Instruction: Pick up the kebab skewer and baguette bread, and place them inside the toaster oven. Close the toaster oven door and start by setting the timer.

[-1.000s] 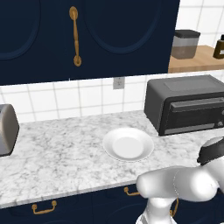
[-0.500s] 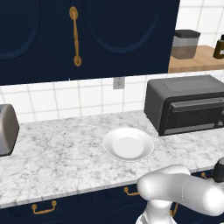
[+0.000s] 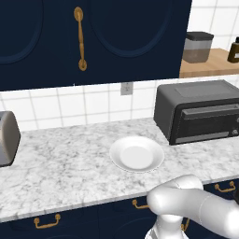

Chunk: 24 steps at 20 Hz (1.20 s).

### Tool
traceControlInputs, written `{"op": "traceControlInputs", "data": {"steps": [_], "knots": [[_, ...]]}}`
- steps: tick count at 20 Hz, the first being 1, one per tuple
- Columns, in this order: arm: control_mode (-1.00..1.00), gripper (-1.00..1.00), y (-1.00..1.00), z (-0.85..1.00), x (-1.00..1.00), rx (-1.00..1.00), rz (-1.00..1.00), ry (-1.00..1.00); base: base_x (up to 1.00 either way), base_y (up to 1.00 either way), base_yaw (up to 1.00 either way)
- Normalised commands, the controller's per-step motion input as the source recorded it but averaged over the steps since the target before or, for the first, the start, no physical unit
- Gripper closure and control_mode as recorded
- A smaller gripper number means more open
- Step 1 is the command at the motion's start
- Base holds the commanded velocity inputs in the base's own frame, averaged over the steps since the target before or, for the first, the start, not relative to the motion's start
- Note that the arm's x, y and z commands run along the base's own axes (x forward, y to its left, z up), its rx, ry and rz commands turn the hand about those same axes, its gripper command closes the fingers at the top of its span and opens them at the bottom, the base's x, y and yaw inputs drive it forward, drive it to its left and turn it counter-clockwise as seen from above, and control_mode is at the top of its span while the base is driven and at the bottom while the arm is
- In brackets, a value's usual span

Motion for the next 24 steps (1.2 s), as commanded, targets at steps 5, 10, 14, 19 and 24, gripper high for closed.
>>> {"op": "traceControlInputs", "data": {"steps": [5, 10, 14, 19, 24], "knots": [[-1.0, -1.0, 0.0, 0.0, 0.07, -0.12, 0.0, 0.0, 0.0, 0.0, 0.0], [-1.0, -1.0, 0.08, 0.0, 0.06, -0.15, 0.0, 0.01, 0.0, 0.0, 0.0], [-1.0, -1.0, 0.0, 0.0, 0.22, -0.13, 0.0, 0.04, 0.0, 0.0, 0.0], [-1.0, -1.0, 0.02, 0.0, 0.17, -0.11, 0.0, 0.01, 0.0, 0.0, 0.0], [-1.0, -1.0, 0.0, 0.0, 0.2, -0.03, 0.0, 0.06, 0.0, 0.0, 0.0]]}}
